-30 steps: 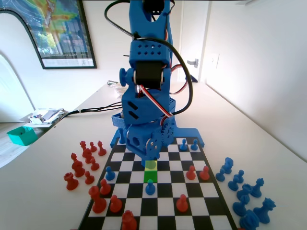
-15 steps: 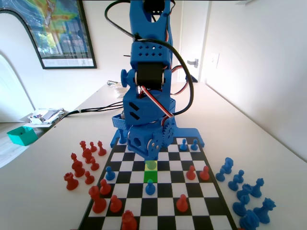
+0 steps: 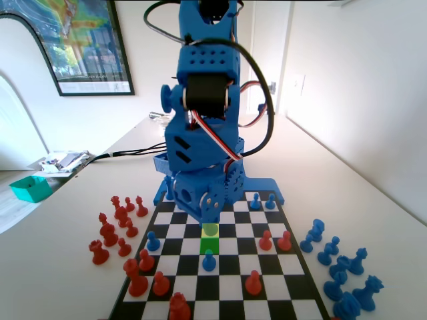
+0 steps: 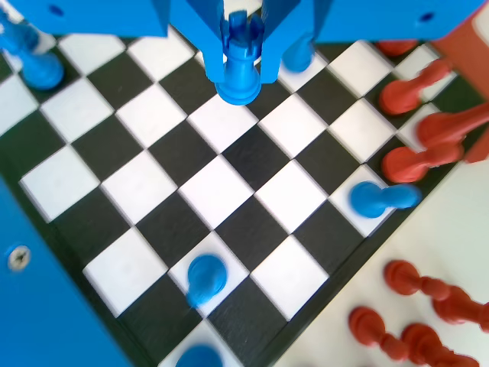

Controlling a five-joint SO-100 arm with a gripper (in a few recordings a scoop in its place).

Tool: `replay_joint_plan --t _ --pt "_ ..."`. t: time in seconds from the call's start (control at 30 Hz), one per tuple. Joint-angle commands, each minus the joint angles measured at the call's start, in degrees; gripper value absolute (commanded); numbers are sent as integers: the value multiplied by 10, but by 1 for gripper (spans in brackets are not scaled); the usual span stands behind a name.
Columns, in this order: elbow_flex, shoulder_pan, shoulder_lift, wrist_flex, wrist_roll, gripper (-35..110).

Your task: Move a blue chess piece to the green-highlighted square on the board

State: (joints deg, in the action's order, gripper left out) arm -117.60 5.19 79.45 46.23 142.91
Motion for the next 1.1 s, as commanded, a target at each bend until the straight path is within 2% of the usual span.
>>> replay_joint_plan --t 0.0,1.07 --pt "42 -1 7 18 -4 1" --pt "58 4 -57 -47 -26 2"
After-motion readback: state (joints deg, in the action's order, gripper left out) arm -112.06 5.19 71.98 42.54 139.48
